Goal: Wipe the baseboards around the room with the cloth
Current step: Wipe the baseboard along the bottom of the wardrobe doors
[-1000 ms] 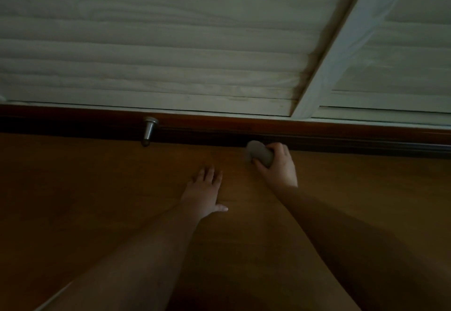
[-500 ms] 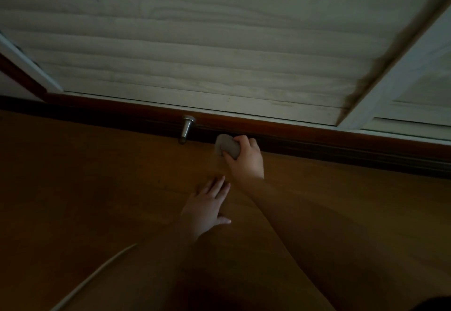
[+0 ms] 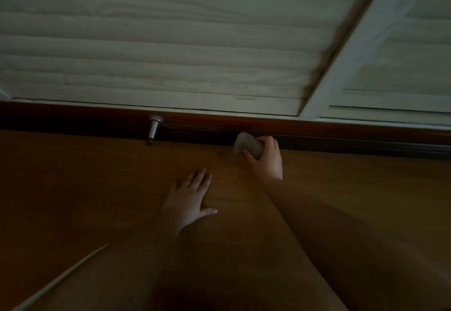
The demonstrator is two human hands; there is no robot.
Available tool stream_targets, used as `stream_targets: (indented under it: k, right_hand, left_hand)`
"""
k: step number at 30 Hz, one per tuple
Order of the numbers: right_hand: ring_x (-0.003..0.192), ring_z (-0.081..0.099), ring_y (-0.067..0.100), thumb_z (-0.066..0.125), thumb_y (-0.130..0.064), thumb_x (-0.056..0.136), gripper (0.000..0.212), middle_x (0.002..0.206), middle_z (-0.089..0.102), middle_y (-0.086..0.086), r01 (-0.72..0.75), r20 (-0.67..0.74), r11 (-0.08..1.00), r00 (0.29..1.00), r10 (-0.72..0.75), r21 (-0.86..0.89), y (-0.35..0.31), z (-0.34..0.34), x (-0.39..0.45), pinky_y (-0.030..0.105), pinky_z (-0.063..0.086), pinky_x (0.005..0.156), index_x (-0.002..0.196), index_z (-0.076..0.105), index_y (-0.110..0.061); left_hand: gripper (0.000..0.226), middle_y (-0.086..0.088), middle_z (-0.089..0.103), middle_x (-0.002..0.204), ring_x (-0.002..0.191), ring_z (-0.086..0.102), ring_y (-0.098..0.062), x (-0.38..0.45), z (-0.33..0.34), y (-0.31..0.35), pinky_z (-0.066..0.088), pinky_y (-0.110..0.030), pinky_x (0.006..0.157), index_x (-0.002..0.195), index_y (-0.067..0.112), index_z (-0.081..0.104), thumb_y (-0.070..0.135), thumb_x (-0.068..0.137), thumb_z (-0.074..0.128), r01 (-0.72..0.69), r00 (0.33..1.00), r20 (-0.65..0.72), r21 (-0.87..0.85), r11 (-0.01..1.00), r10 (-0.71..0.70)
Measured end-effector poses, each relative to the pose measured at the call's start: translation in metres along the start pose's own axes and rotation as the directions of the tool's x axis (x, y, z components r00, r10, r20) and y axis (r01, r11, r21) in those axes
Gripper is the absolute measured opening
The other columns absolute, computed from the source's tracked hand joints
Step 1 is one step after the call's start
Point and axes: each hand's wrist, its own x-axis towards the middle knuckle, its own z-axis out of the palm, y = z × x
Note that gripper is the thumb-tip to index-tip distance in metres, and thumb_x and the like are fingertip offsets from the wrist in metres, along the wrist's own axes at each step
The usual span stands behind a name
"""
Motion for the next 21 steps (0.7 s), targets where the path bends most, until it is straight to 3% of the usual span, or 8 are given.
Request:
stream_targets:
  k: [12,15,17,19,21]
  right_hand:
    - [0.108,0.055,0.011,0.074,-0.027,0.085,0.048,0.119,0.058,-0.002,-0.221,-0.202,0.975,0.956,0.212,-0.019,0.066,-0.11,-0.002,0.031,0.048,0.091,0.127,0.05,-0.021]
    - [0.108,0.059,0.015,0.073,-0.028,0.085,0.048,0.112,0.057,-0.007,-0.37,-0.316,0.92,0.864,0.392,0.13,0.075,-0.122,-0.003,0.031,0.052,0.085,0.126,0.047,-0.024]
    - [0.106,0.062,0.021,0.073,-0.03,0.085,0.048,0.104,0.053,-0.008,-0.458,-0.365,0.859,0.777,0.513,0.23,0.079,-0.132,-0.005,0.025,0.05,0.069,0.123,0.045,-0.025]
    - [0.103,0.063,0.021,0.074,-0.032,0.084,0.048,0.1,0.052,-0.01,-0.456,-0.364,0.879,0.802,0.474,0.138,0.082,-0.139,-0.007,0.02,0.046,0.063,0.121,0.044,-0.026]
    - [0.103,0.062,0.018,0.074,-0.034,0.083,0.048,0.102,0.053,-0.011,-0.391,-0.32,0.919,0.867,0.382,0.039,0.079,-0.138,-0.01,0.026,0.051,0.072,0.121,0.044,-0.029]
  left_hand:
    - [0.122,-0.001,-0.03,0.161,0.15,-0.019,-0.028,0.032,-0.018,0.036,0.012,-0.062,0.118,0.156,0.019,-0.016,0.084,0.076,0.05,-0.058,0.992,0.112,0.058,0.997,0.052]
    - [0.121,-0.002,-0.029,0.161,0.15,-0.017,-0.028,0.031,-0.018,0.035,0.014,-0.062,0.118,0.156,0.019,-0.014,0.084,0.076,0.049,-0.062,0.992,0.11,0.068,0.996,0.055]
    - [0.119,-0.001,-0.028,0.161,0.15,-0.017,-0.027,0.031,-0.018,0.035,0.015,-0.062,0.118,0.156,0.02,-0.014,0.083,0.077,0.05,-0.071,0.993,0.099,0.063,0.996,0.064]
    - [0.118,0.0,-0.028,0.161,0.15,-0.017,-0.025,0.03,-0.018,0.032,0.014,-0.061,0.118,0.157,0.021,-0.013,0.082,0.078,0.05,-0.078,0.993,0.092,0.043,0.996,0.074]
    - [0.116,0.001,-0.027,0.162,0.151,-0.017,-0.023,0.029,-0.017,0.029,0.013,-0.06,0.119,0.157,0.022,-0.013,0.081,0.079,0.048,-0.092,0.993,0.077,0.038,0.995,0.089]
